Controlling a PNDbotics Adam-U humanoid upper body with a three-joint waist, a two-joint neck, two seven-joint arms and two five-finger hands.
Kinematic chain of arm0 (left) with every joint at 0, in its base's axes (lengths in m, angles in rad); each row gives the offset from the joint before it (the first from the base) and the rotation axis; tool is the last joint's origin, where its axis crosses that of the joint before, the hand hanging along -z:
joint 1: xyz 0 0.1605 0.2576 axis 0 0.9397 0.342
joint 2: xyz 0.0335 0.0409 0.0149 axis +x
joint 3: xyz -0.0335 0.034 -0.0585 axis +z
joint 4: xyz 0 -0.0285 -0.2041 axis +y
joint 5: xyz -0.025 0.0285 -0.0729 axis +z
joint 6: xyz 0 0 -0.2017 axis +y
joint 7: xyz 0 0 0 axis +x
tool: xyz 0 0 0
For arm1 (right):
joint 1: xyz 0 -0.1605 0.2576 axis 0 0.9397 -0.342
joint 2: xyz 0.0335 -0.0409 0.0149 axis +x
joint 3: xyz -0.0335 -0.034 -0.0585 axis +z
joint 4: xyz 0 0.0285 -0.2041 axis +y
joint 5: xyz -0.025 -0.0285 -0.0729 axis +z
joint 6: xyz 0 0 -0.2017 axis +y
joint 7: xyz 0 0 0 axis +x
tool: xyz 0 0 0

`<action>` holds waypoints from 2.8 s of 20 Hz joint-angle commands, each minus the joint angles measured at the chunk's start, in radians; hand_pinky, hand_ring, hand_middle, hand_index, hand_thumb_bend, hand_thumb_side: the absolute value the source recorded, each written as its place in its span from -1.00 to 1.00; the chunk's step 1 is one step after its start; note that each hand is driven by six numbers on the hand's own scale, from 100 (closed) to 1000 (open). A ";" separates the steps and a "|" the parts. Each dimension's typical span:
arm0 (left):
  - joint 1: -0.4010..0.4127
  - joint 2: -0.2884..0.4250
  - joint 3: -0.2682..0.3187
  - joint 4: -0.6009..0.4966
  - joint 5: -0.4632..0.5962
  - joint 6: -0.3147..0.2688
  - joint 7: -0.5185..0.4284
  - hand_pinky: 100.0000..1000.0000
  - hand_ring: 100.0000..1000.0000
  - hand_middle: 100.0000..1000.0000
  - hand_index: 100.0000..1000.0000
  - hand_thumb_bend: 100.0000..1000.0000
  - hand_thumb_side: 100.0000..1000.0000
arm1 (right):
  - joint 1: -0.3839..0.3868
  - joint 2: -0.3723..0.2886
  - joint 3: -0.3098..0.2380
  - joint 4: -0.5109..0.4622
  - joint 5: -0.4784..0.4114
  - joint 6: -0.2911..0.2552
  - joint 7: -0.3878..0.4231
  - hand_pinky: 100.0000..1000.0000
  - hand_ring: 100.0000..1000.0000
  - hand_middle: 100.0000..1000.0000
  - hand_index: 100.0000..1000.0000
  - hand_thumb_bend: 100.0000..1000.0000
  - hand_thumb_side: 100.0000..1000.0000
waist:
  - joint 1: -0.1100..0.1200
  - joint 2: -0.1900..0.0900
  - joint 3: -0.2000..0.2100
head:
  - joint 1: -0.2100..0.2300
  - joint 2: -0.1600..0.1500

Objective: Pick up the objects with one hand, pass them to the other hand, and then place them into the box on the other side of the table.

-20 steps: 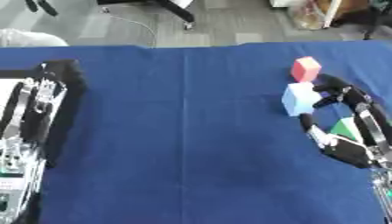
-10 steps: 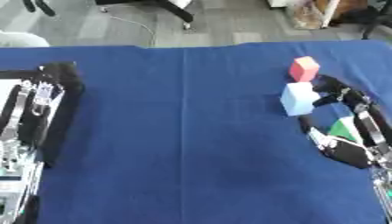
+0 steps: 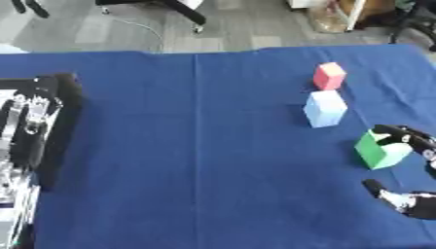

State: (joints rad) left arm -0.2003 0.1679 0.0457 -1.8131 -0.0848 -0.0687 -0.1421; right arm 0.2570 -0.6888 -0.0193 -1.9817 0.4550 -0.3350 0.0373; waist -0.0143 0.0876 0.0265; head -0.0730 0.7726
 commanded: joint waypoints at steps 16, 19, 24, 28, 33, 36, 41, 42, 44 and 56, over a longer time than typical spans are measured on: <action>-0.003 0.029 -0.001 -0.004 -0.004 -0.006 -0.005 0.25 0.15 0.09 0.39 -0.44 0.67 | -0.025 -0.225 -0.047 -0.018 -0.041 0.192 0.065 0.84 0.68 0.78 0.95 -0.31 0.00 | -0.020 0.001 0.004 | -0.060 -0.003; -0.002 0.029 -0.002 -0.003 -0.003 -0.007 -0.006 0.25 0.16 0.09 0.39 -0.44 0.67 | -0.053 -0.248 -0.041 -0.018 -0.063 0.233 0.094 0.84 0.70 0.79 0.95 -0.31 0.00 | -0.020 0.001 0.007 | -0.065 -0.003; -0.002 0.029 -0.003 -0.001 -0.002 -0.008 -0.007 0.25 0.16 0.09 0.39 -0.44 0.67 | -0.094 -0.276 -0.031 -0.018 -0.090 0.300 0.139 0.86 0.75 0.82 0.95 -0.31 0.01 | -0.019 0.001 0.010 | -0.074 -0.003; -0.003 0.029 -0.004 0.000 -0.002 -0.009 -0.008 0.25 0.16 0.09 0.39 -0.44 0.67 | -0.129 -0.294 -0.020 0.011 -0.113 0.326 0.169 0.85 0.76 0.82 0.95 -0.31 0.02 | -0.019 0.000 0.013 | -0.078 -0.003; -0.003 0.028 -0.004 0.000 -0.001 -0.010 -0.009 0.25 0.16 0.09 0.39 -0.44 0.67 | -0.166 -0.311 -0.006 0.072 -0.121 0.326 0.206 0.84 0.78 0.84 0.95 -0.30 0.02 | -0.019 0.000 0.016 | -0.081 -0.003; -0.003 0.027 -0.005 0.000 0.000 -0.010 -0.010 0.25 0.16 0.09 0.39 -0.44 0.68 | -0.183 -0.315 0.000 0.109 -0.124 0.322 0.223 0.83 0.77 0.83 0.95 -0.30 0.03 | -0.019 0.000 0.018 | -0.082 -0.003; -0.003 0.027 -0.005 0.000 0.000 -0.011 -0.011 0.25 0.16 0.09 0.39 -0.45 0.68 | -0.201 -0.318 0.012 0.149 -0.120 0.311 0.251 0.82 0.78 0.83 0.95 -0.30 0.04 | -0.019 0.000 0.020 | -0.082 -0.003; -0.003 0.027 -0.005 0.000 0.000 -0.011 -0.011 0.25 0.16 0.09 0.39 -0.45 0.68 | -0.203 -0.318 0.014 0.155 -0.118 0.310 0.256 0.82 0.78 0.83 0.95 -0.30 0.04 | -0.019 0.000 0.020 | -0.082 -0.003; -0.003 0.027 -0.005 0.000 0.001 -0.011 -0.012 0.25 0.16 0.09 0.39 -0.45 0.68 | -0.208 -0.317 0.017 0.165 -0.117 0.308 0.263 0.82 0.77 0.83 0.95 -0.30 0.05 | -0.019 0.000 0.020 | -0.083 -0.003; -0.004 0.027 -0.007 0.001 0.003 -0.013 -0.014 0.25 0.16 0.10 0.39 -0.45 0.68 | -0.240 -0.325 0.037 0.202 -0.111 0.292 0.310 0.82 0.78 0.83 0.95 -0.28 0.02 | -0.018 0.003 0.022 | -0.085 -0.003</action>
State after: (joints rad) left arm -0.1940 0.1759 0.0394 -1.8013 -0.0878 -0.0805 -0.1541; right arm 0.0279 -0.9654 0.0270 -1.7798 0.3398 -0.0408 0.3416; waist -0.0206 0.0876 0.0488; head -0.1540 0.7726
